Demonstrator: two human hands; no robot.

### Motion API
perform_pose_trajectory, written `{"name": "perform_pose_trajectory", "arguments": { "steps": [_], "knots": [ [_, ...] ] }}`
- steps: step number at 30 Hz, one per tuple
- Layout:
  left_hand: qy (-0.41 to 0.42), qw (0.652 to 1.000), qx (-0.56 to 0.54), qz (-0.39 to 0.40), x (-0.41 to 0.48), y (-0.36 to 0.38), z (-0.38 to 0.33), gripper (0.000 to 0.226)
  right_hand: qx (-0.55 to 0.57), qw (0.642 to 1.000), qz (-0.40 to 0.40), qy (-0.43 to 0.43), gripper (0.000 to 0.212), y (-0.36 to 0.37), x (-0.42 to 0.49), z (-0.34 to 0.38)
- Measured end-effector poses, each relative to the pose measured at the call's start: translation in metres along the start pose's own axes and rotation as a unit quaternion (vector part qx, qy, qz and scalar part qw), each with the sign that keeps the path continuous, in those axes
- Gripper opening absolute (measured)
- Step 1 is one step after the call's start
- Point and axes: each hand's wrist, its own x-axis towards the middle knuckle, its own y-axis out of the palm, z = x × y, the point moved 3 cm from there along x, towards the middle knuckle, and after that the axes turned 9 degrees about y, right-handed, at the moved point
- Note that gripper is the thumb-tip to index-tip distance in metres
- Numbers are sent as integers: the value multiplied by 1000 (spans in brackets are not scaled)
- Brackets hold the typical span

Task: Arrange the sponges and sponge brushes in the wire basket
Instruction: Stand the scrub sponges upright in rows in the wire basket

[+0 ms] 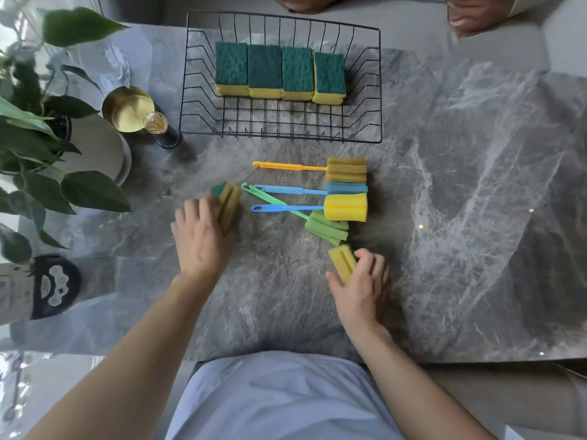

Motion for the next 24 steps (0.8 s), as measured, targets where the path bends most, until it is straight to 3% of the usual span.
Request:
{"name": "perform_pose_trajectory", "arguments": {
  "steps": [4, 7, 9, 11, 14, 17, 24],
  "knots": [
    [47, 994, 27, 94, -28, 11, -9, 59, 34, 996, 64, -48, 56, 10, -11, -2],
    [65, 995, -24, 77, -38, 9, -10, 50, 105, 989, 69, -75, 33, 7, -12, -5],
    [30, 995, -88, 24, -34, 2, -6, 44, 104, 991, 56, -70, 26, 3, -7, -9],
    [-31, 991, -130, -17, -25, -2, 2, 41, 67, 994, 64, -55, 34, 2, 0, -13],
    [-107, 979, -169, 49, -7, 2, 16, 43, 44, 990, 131, -20, 42, 8, 8, -16],
    [-136, 963, -204, 115, 0, 8, 18, 31, 72, 983, 167, -19, 22, 15, 8, -12],
    [-241, 913, -319, 87, -6, 0, 16, 20, 132, 973, 187, -5, 17, 14, 2, 8]
  ]
}}
